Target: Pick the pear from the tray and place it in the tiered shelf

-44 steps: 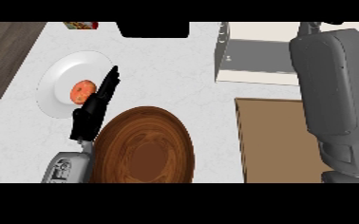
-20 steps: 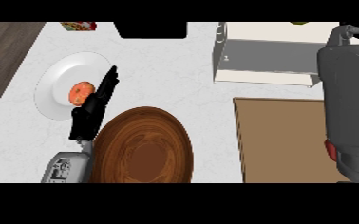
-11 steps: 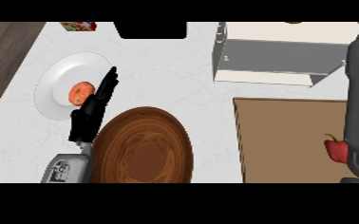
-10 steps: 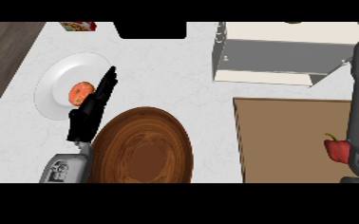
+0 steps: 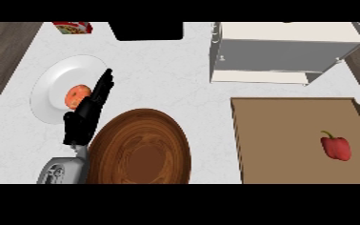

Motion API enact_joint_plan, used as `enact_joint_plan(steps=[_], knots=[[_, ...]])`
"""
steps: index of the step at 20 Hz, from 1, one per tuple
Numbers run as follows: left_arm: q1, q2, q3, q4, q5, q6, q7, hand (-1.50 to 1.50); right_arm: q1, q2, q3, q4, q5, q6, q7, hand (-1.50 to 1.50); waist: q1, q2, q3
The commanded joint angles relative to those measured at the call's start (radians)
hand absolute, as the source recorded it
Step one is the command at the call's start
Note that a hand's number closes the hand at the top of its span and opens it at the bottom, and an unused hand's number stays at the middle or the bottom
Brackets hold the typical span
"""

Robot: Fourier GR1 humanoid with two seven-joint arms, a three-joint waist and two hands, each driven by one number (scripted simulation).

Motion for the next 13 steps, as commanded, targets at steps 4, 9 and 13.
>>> enact_joint_plan(steps=[4,9,13], knots=[[0.006,-0.009,-0.001,-0.004,-0.01,0.019,0.023,0.0,0.223,-0.123,-0.188,-0.247,-0.215,0.304,0.152,-1.5,-0.021,-0.004,0.001],[0.015,0.012,0.018,-0.041,-0.001,0.015,0.024,0.0,0.416,-0.212,-0.385,-0.344,-0.448,0.504,0.109,-1.5,-0.042,-0.01,0.002],[0.029,-0.032,-0.018,0.007,-0.021,0.032,-0.045,0.0,0.555,-0.167,-0.594,-0.355,-0.629,0.54,0.007,-1.5,-0.016,0.001,0.002]])
